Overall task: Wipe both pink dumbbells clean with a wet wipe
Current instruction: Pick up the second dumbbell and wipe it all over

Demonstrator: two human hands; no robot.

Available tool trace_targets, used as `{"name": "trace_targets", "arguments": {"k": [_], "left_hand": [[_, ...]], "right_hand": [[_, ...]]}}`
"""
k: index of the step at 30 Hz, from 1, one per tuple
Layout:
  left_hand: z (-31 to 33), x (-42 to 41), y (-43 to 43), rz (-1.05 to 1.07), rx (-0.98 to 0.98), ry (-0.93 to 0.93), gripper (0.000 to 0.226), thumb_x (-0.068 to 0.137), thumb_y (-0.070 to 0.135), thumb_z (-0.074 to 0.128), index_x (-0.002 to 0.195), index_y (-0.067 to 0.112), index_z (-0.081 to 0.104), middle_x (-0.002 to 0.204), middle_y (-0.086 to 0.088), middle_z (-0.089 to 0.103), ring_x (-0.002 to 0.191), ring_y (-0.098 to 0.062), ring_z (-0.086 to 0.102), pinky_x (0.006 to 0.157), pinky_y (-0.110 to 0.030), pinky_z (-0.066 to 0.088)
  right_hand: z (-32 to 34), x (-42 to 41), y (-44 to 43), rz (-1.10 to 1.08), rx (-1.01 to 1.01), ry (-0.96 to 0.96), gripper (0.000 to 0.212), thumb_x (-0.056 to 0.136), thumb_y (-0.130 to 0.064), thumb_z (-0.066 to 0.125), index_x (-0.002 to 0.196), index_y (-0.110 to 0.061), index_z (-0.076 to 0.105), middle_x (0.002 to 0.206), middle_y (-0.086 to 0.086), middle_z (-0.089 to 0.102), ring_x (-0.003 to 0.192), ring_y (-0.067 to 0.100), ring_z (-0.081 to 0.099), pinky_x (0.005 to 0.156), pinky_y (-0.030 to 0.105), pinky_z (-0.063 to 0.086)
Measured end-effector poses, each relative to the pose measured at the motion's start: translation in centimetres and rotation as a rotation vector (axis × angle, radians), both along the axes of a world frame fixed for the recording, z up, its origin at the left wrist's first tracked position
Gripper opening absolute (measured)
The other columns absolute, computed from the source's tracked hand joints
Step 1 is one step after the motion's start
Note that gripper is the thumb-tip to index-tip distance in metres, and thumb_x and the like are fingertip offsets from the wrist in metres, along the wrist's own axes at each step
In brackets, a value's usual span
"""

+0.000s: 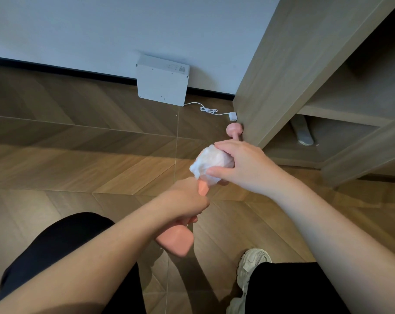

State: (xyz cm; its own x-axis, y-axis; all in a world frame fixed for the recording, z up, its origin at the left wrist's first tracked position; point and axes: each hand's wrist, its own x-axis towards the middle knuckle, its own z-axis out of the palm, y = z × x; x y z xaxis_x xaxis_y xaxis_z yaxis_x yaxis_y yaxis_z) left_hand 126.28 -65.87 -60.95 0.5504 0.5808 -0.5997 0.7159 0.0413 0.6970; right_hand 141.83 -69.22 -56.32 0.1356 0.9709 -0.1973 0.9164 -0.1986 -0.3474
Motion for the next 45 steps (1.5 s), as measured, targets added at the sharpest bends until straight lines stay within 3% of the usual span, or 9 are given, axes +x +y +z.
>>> {"name": "trace_targets", "arguments": {"k": [4, 8, 11, 16, 21, 30, 39, 42, 45], "left_hand": [[-0.2, 0.0, 0.1, -0.090, 0.182, 0.122, 0.017, 0.089, 0.013, 0.050, 0.104, 0.006, 0.049, 0.086, -0.008, 0.061, 0.073, -0.026, 0.066, 0.067, -0.038, 0.057], [-0.7, 0.2, -0.2, -0.118, 0.354, 0.201, 0.017, 0.093, 0.018, 0.047, 0.107, 0.011, 0.040, 0.098, -0.006, 0.054, 0.097, -0.028, 0.060, 0.075, -0.036, 0.046], [-0.7, 0.3, 0.0, -0.120, 0.361, 0.211, 0.014, 0.093, 0.018, 0.046, 0.101, 0.011, 0.038, 0.093, -0.005, 0.052, 0.089, -0.027, 0.057, 0.070, -0.035, 0.044], [-0.5, 0.0, 0.7, 0.018, 0.079, 0.056, 0.012, 0.088, 0.012, 0.049, 0.099, 0.010, 0.046, 0.084, -0.012, 0.063, 0.058, -0.025, 0.062, 0.060, -0.037, 0.055], [0.1, -0.8, 1.3, 0.180, -0.229, -0.191, 0.012, 0.086, 0.004, 0.051, 0.096, 0.009, 0.047, 0.064, -0.009, 0.053, 0.044, -0.017, 0.051, 0.049, -0.028, 0.047], [2.0, -0.6, 0.7, 0.128, -0.689, -0.554, 0.013, 0.067, 0.004, 0.051, 0.074, 0.011, 0.043, 0.055, -0.006, 0.044, 0.041, -0.016, 0.043, 0.046, -0.024, 0.044], [2.3, -0.7, 1.1, 0.021, -1.093, -0.845, 0.015, 0.072, 0.005, 0.050, 0.071, 0.014, 0.039, 0.049, -0.001, 0.041, 0.036, -0.011, 0.042, 0.042, -0.020, 0.041], [2.4, -0.7, 1.1, 0.046, -0.964, -0.747, 0.013, 0.075, 0.006, 0.050, 0.069, 0.013, 0.041, 0.053, -0.004, 0.044, 0.041, -0.015, 0.045, 0.045, -0.023, 0.045], [1.8, 0.2, 0.7, 0.221, -0.589, -0.615, 0.008, 0.074, 0.001, 0.054, 0.072, 0.009, 0.053, 0.059, -0.008, 0.049, 0.049, -0.019, 0.050, 0.051, -0.027, 0.046]], "right_hand": [[-0.7, -1.3, 0.1, -0.019, 0.085, -0.178, 0.039, 0.076, -0.067, 0.055, 0.084, -0.029, 0.048, 0.088, -0.015, 0.050, 0.091, 0.015, 0.049, 0.090, 0.041, 0.039], [-2.0, -2.0, 0.3, -0.120, 0.103, -0.259, 0.048, 0.084, -0.068, 0.047, 0.083, -0.021, 0.050, 0.071, -0.011, 0.044, 0.079, 0.018, 0.048, 0.079, 0.036, 0.034], [-2.6, -2.4, 0.4, -0.142, 0.095, -0.285, 0.045, 0.088, -0.061, 0.048, 0.088, -0.017, 0.046, 0.066, -0.009, 0.038, 0.078, 0.022, 0.045, 0.077, 0.038, 0.033], [-2.6, -2.1, 0.3, -0.093, 0.146, -0.286, 0.043, 0.085, -0.060, 0.050, 0.096, -0.019, 0.049, 0.087, -0.004, 0.060, 0.103, 0.023, 0.057, 0.107, 0.047, 0.030], [-2.5, -0.9, -0.6, -0.022, 0.214, -0.219, 0.066, 0.080, -0.071, 0.034, 0.115, -0.020, 0.057, 0.106, -0.007, 0.065, 0.112, 0.016, 0.054, 0.117, 0.048, 0.013], [-2.0, 0.2, -0.9, -0.045, 0.441, 0.022, 0.035, 0.079, -0.062, 0.043, 0.097, -0.032, 0.040, 0.091, -0.019, 0.049, 0.099, 0.013, 0.051, 0.096, 0.019, 0.013], [-1.3, 0.6, -1.0, -0.055, 0.508, 0.304, 0.060, 0.079, -0.065, 0.047, 0.111, -0.015, 0.057, 0.102, 0.003, 0.062, 0.104, 0.033, 0.055, 0.081, 0.054, 0.046], [-1.2, 0.6, -1.0, -0.026, 0.539, 0.292, 0.046, 0.082, -0.061, 0.051, 0.102, -0.020, 0.056, 0.097, -0.007, 0.058, 0.096, 0.023, 0.056, 0.082, 0.053, 0.045], [-1.3, 0.9, -0.9, 0.055, 0.572, 0.090, 0.045, 0.085, -0.058, 0.052, 0.109, -0.021, 0.059, 0.102, -0.016, 0.053, 0.098, 0.015, 0.055, 0.103, 0.051, 0.035]]}}
